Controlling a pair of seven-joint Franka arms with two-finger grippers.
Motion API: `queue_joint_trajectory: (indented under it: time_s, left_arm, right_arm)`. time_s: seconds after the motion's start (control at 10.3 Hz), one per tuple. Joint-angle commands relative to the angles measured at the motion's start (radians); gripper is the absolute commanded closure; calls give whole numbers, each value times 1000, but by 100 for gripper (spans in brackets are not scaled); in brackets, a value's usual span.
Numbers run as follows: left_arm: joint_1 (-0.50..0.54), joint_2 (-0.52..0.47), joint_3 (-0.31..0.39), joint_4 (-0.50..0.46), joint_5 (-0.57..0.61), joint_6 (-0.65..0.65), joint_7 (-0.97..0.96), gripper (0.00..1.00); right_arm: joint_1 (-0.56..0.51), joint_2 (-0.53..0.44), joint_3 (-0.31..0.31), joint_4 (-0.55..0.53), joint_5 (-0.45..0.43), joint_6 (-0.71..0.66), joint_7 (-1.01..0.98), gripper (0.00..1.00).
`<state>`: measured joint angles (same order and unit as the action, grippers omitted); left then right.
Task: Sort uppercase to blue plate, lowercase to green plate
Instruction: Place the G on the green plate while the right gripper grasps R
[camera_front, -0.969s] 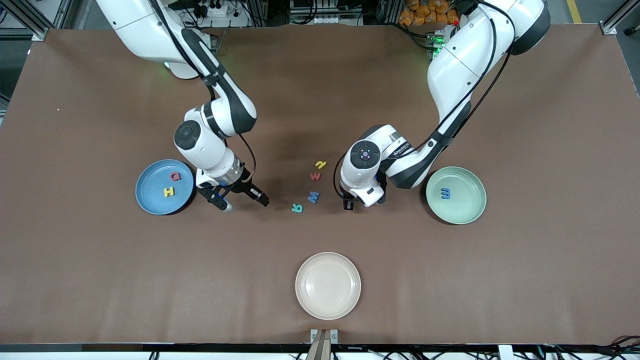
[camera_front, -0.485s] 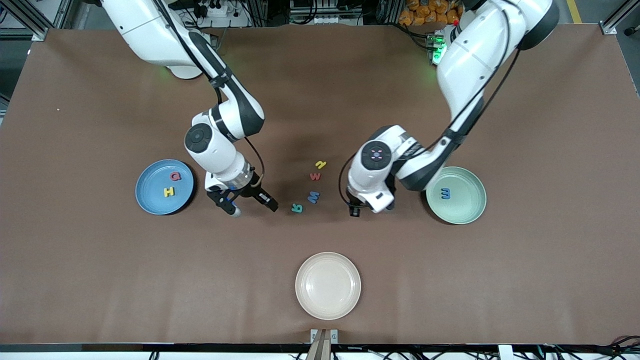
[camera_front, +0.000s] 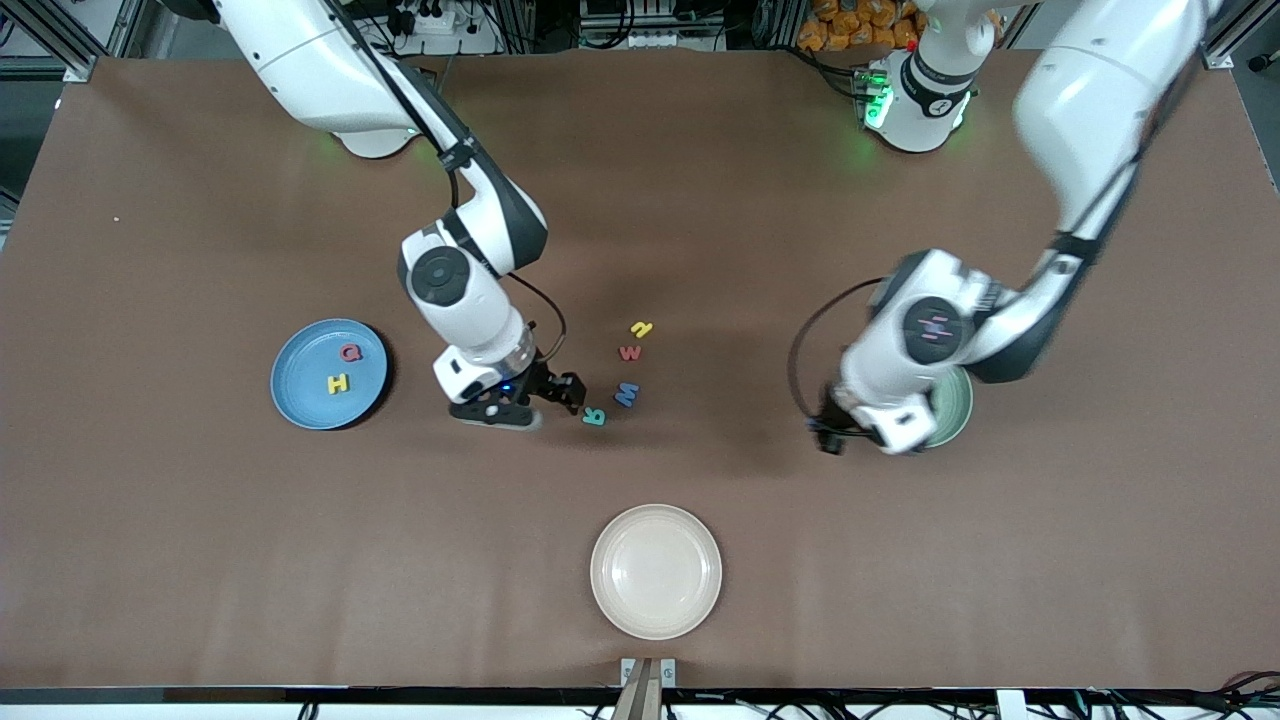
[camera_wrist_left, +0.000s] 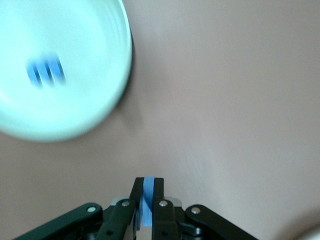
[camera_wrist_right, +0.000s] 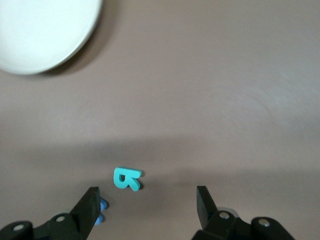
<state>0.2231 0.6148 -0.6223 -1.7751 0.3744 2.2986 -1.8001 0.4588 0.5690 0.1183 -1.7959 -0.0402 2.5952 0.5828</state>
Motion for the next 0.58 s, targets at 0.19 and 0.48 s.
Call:
queue_joint_trajectory:
  time_s: [0.19,0.48]
  left_arm:
    - [162,-38,-20,-84,-17,-131,235,100]
    - [164,-40,-20,-98,-14,-162,252,0]
  right_arm:
    - [63,104,-3,122,-187,-9,-416,2]
    - [63,134,-3,150,-239,-10,-558,13]
